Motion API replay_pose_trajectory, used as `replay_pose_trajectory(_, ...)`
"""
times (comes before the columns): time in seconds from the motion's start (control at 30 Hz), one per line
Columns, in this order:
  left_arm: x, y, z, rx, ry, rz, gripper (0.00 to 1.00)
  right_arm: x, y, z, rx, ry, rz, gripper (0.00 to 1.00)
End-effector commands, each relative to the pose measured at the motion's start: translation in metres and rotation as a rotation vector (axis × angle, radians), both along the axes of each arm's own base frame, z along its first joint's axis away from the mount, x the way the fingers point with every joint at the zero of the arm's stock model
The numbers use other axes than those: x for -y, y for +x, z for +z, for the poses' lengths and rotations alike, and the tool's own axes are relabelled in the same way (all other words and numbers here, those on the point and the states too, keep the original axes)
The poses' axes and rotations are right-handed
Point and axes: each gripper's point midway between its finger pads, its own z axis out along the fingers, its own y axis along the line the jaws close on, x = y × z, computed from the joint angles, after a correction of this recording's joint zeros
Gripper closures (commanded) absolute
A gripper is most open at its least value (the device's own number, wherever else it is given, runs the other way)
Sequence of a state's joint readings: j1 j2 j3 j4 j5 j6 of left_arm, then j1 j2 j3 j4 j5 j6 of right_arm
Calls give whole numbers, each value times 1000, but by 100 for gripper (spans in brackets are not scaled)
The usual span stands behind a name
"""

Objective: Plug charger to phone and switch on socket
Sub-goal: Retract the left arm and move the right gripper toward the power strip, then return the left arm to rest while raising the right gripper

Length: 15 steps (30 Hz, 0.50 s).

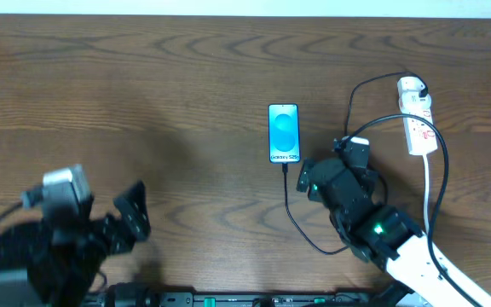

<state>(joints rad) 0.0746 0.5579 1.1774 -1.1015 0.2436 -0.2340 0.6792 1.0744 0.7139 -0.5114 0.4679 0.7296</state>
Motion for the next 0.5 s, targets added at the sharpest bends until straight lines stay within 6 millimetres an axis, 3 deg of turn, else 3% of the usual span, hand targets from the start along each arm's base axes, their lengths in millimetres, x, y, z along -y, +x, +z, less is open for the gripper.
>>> replay_pose_trajectory(0.0,-10,-16,-8,-7,42,48,2,5,7,-12,-60,55,-42,1)
replay_pose_trajectory(0.2,-9,-35,-30,-111,40,49,2,19,12,-29,-141,98,-85,1)
replay_pose_trajectory(0.47,-7,-60,-54,-242,34,46,2,29,13,-36,-207,163,-85,1)
